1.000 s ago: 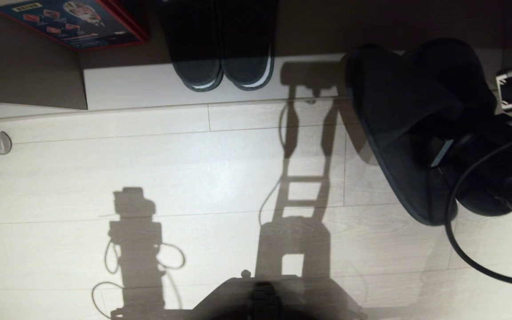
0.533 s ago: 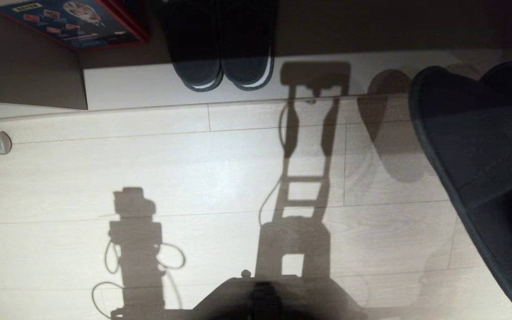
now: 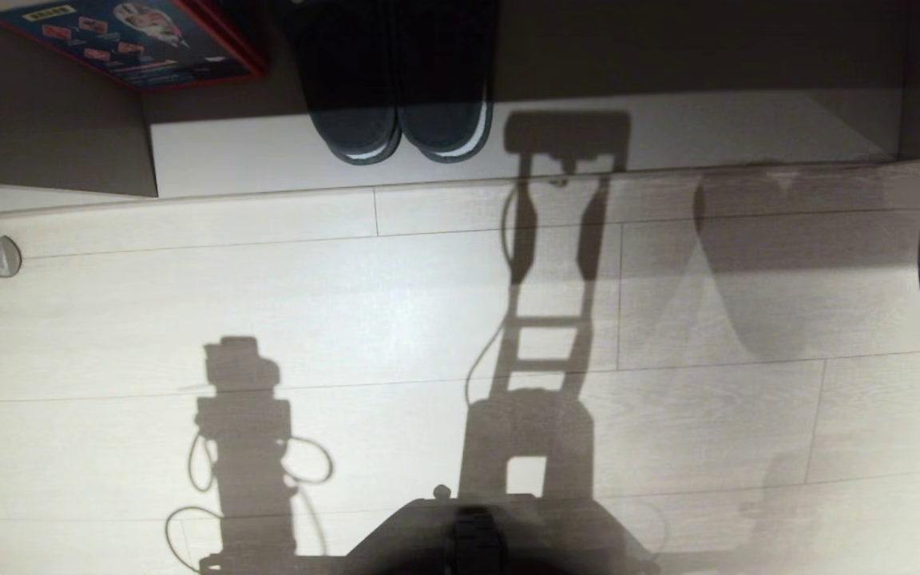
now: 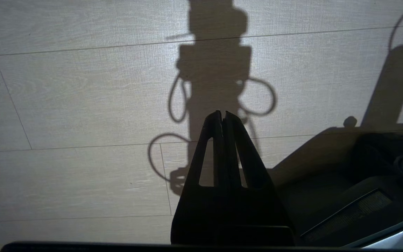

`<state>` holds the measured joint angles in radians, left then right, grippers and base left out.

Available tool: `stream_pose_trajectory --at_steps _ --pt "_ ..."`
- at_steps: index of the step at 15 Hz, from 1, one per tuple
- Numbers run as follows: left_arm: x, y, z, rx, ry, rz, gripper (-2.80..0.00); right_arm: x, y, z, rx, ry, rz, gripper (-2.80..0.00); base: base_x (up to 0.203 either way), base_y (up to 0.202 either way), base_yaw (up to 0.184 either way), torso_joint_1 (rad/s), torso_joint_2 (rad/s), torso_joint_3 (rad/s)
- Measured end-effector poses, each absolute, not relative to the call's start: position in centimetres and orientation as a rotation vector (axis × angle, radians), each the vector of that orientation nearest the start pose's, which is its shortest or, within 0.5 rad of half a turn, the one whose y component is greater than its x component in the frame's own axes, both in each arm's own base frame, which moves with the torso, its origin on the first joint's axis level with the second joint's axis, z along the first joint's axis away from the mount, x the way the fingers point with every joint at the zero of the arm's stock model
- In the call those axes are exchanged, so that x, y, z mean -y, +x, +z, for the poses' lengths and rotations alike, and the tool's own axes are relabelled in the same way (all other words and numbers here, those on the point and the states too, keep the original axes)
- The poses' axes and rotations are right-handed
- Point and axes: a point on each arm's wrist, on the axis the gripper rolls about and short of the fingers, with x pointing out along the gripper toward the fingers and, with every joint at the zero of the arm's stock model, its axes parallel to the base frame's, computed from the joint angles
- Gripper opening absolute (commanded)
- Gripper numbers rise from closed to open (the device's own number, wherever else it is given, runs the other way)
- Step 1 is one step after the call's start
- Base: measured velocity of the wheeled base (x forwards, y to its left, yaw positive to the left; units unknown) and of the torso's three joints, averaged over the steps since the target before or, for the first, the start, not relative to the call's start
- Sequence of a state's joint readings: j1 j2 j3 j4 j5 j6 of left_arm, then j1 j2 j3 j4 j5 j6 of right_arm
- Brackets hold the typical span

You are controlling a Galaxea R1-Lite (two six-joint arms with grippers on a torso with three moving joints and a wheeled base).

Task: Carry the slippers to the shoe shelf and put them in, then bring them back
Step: Place the slippers on the floor

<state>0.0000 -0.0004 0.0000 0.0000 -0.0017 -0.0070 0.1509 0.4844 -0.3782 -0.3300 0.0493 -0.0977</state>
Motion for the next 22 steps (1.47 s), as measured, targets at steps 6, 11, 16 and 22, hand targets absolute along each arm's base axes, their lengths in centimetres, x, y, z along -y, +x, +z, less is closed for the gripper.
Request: stream_pose_trajectory --at_steps 6,11,16,22 --pt "0.0 -2.3 7.5 0.000 -0.006 -0.001 -2.80 -0.3 -1.1 16.0 0.233 -0.094 0.157 -2.80 0.000 0.000 0.000 0.000 0.00 0.000" --pt "0.0 -2.3 7.5 0.000 -0.006 -0.001 -2.80 -0.2 -1.9 10.1 0.100 -0.081 0.115 -2.80 0.000 0.000 0.000 0.000 0.00 0.000" --pt "0.0 -2.3 7.5 0.000 -0.006 -0.002 -2.80 0.0 -2.3 7.9 0.017 -0.095 0.023 -2.80 0.000 0.000 0.000 0.000 0.00 0.000" --pt "0.0 -2.3 7.5 0.000 -0.007 -0.001 -2.80 0.0 -2.3 7.7 0.016 -0.102 0.025 -2.80 0.000 0.000 0.000 0.002 0.00 0.142"
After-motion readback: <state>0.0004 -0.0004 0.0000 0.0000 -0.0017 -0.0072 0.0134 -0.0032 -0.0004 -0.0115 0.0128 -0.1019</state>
